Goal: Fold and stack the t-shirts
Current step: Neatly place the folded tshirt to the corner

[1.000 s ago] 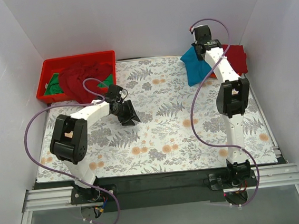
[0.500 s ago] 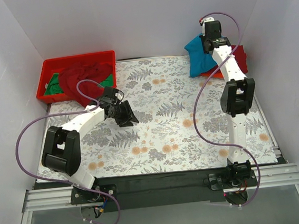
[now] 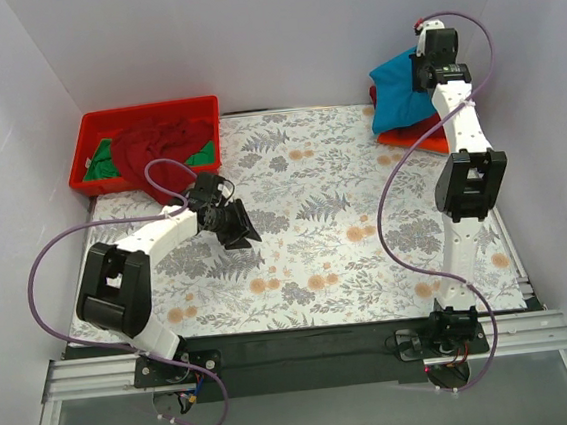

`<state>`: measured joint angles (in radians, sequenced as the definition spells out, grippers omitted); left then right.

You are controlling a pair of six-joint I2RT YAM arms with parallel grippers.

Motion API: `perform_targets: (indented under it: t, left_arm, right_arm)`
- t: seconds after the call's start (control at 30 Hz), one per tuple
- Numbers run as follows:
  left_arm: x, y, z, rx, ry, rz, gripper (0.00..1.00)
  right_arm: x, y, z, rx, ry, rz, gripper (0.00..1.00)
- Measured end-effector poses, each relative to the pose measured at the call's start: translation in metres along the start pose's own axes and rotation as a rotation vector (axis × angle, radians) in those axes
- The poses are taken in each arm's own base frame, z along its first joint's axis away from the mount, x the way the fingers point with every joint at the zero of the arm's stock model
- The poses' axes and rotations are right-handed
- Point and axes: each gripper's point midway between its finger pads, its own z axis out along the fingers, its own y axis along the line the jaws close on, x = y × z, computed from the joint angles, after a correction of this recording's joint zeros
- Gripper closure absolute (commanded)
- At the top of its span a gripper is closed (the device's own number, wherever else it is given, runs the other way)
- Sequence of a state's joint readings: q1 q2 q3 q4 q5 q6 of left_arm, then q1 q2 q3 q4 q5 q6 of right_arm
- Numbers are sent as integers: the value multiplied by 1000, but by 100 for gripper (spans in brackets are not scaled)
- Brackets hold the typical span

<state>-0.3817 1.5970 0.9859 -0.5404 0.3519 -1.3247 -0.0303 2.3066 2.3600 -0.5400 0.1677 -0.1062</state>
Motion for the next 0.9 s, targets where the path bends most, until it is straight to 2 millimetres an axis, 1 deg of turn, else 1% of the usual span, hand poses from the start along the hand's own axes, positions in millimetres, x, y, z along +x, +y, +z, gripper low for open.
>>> perform_targets:
  t: [0.23,0.43,0.5,0.53,0.57,0.6,0.7,0.8,0.9]
  left_arm:
    - [-1,-2,-2,5,-7,3,63]
    - [4,2,-2,-2,1,-5,63]
    - [4,2,-3,-2,0,-7,63]
    - [4,2,-3,-2,-3,-7,63]
    - [3,1,-4,-1,-6,-5,62]
    - [3,0,-5,1,-9,-3,62]
    - [2,-1,-8,4,-21,2,62]
    - [-1,-6,-13,9,-44,13,62]
    - [-7,-13,-22,25,-84,31,62]
  right_arm:
    - [2,-8,1,-16,0,24,99]
    - [4,-13,3,-20,2,41,99]
    - [6,-18,7,-10,6,51,65]
    - [8,-21,8,1,8,58,41]
    - [9,-26,10,21,9,66,8]
    - [11,-32,12,47,9,70,2]
    - [14,-51,13,131,17,68,2]
    - [11,-66,12,207,-3,79,2]
    - [20,-74,5,254,9,89,2]
